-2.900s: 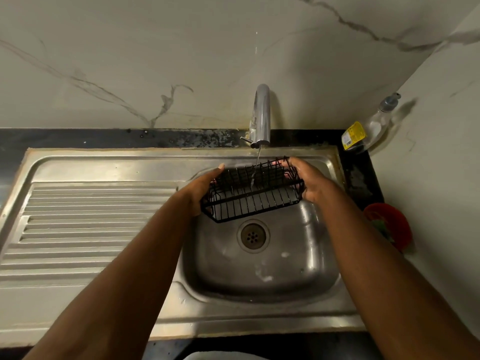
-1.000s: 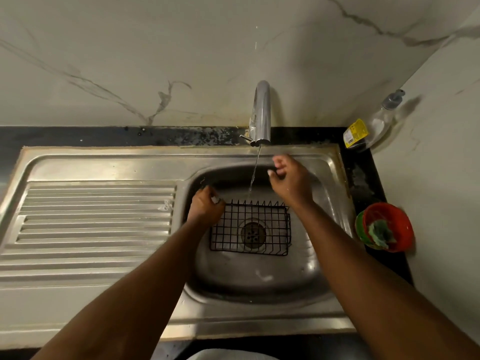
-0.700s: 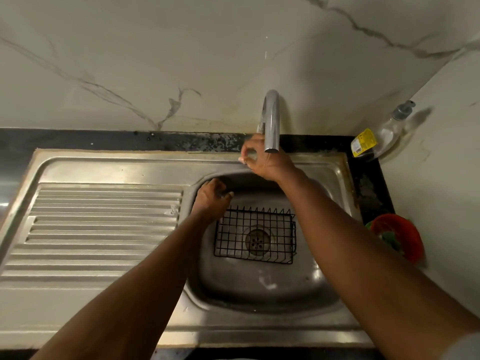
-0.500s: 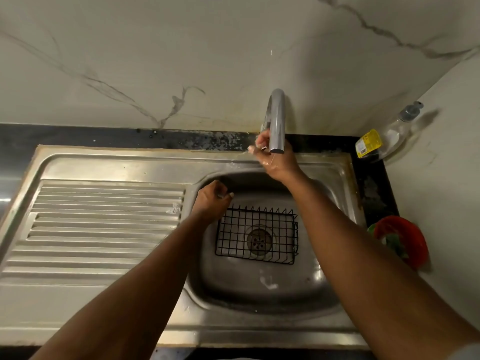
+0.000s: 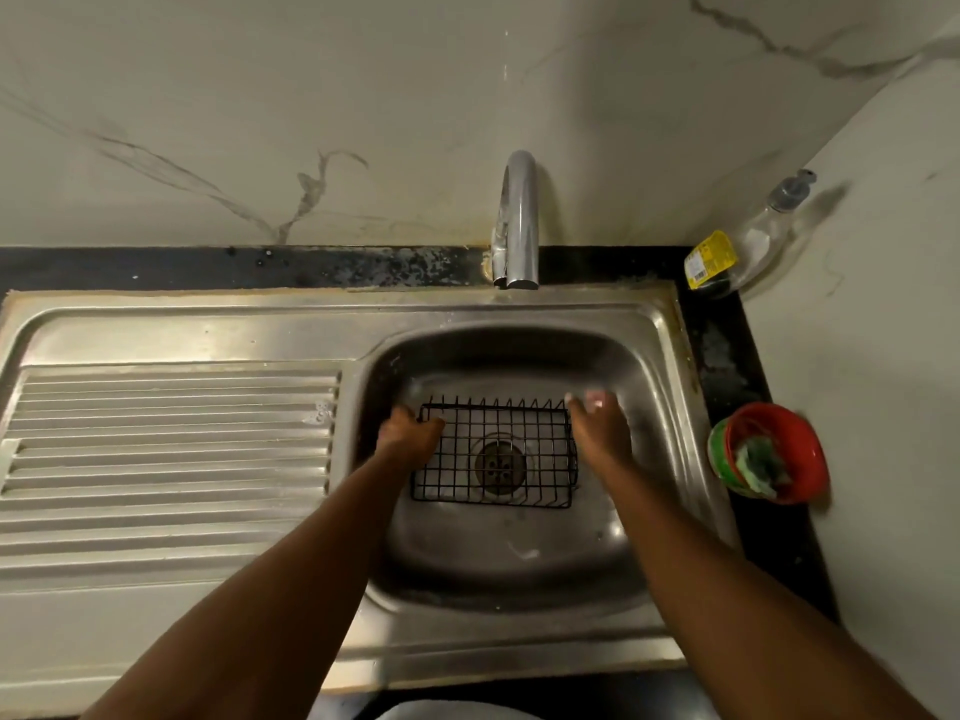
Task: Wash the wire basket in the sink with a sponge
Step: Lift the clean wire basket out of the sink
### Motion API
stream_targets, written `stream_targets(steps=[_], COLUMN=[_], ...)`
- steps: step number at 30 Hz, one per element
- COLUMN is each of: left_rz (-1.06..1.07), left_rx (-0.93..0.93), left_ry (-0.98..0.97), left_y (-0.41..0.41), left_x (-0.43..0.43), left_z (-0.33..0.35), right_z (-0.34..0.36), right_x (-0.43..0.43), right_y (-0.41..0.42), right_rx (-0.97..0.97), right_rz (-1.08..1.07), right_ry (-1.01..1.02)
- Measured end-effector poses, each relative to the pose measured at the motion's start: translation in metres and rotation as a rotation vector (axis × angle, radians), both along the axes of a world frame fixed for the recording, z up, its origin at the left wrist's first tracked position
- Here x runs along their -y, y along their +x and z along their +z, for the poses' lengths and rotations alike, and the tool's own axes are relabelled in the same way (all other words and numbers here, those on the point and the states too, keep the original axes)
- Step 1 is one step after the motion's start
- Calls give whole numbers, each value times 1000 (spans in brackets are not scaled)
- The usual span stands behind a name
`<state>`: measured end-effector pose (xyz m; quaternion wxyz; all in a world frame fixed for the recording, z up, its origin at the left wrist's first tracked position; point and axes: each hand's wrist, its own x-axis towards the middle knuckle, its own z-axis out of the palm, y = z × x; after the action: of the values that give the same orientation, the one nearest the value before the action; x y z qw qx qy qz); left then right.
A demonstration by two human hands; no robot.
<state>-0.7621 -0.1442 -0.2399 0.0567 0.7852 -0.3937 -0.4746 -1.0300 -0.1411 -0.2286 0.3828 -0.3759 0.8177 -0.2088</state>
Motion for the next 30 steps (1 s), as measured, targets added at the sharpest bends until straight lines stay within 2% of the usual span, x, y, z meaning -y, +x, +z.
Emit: stream_targets(steps=[3,5,7,11,15,19,22,24,25,26,28,29,30], left_rz=[22,67,115,122,172,162,128,113,93,53,-36,-50,-44], left_rx=[-80,-111,-155,-171,-165,-154,-201,-170,-125,-46,117,143,124], left_ry=[78,65,57,49,-63,-326,-607,-767,-753,-633,-247,-191,-257], left_y=[-5,-6,-4,3,-5,-14,-19,-24,-26,-27,-23,-21,-21], left_x=[-15,-19,-19,-20,-25,-35,-48,-49,-44,-35,-25,-25,-30], left_z=[-13,-14,-12,-2,27,70,97,103,102,102,101,100,100], right_z=[-17,-20,-17,-8,24,63,81,88,94,95,100,100,102], right_x=[-34,-41,-42,-42,-32,-31,-45,-55,-58,-56,-65,-69,-74], right_y=[-3,0,1,0,1,-1,-6,-4,-1,2,5,6,8], right_rx=[110,132,68,103,191,331,342,340,343,352,409,392,304], right_rz=[146,181,170,39,-21,-96,-99,-107,-126,-157,-188,-174,-143], right_ry=[314,370,351,214,60,-80,-316,-426,-402,-260,159,237,209])
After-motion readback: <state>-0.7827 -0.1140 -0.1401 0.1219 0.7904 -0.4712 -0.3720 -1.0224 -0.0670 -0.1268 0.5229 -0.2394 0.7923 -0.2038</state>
